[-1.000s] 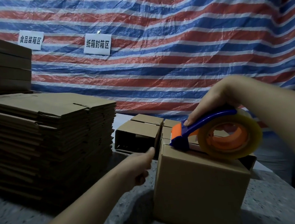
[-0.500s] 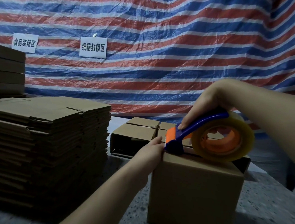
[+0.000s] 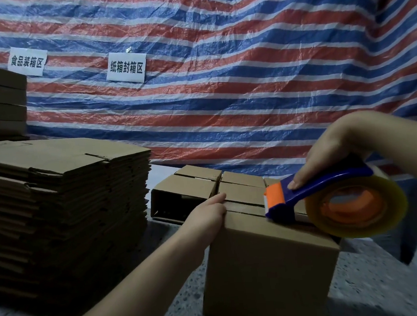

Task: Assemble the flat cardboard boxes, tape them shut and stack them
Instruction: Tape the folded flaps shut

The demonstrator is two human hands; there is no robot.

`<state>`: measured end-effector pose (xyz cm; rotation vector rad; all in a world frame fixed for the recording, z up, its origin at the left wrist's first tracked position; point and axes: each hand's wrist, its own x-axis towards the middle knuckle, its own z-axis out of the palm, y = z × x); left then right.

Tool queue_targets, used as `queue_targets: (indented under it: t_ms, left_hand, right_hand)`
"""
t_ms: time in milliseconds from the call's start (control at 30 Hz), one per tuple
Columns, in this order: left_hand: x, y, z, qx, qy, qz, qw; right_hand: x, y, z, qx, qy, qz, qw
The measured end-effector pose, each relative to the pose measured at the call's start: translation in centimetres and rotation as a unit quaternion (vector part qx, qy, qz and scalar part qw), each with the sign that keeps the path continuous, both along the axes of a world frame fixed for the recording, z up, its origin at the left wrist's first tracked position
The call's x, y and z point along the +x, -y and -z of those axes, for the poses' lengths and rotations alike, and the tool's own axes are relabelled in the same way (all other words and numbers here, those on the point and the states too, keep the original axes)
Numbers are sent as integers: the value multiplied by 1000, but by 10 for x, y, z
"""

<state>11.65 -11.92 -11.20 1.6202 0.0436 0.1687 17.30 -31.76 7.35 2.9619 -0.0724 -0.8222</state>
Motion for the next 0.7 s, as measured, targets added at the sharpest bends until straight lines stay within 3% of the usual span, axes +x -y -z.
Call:
queue_targets:
  t_ms: [133,200,233,300,367,600,700]
  left_hand:
    - [-4,-3,1,39,19,18,999]
    - [-7,-6,-1,142,85,-14,986]
    - [-9,-7,-4,235,132,-42,962]
    - [-15,-4,-12,435,198,-58,876]
    - [-20,4,-17,552,201,-13,809]
    - [-25,11,-11,646,159,23,746]
    - [-22,10,-9,647,174,19,742]
  right_hand:
    - [-2,-12,3,-34,2,-13,999]
    - [-4,-13,3,-36,-1,-15,999]
    - [-4,-12,4,-35,-1,-16,999]
    - [-4,-12,4,-34,4,-21,999]
    - [-5,-13,4,-34,0,-22,999]
    - [-9,-4,-2,-9,-7,-10,1000]
    - [-11,12,-8,23,-10,4,1000]
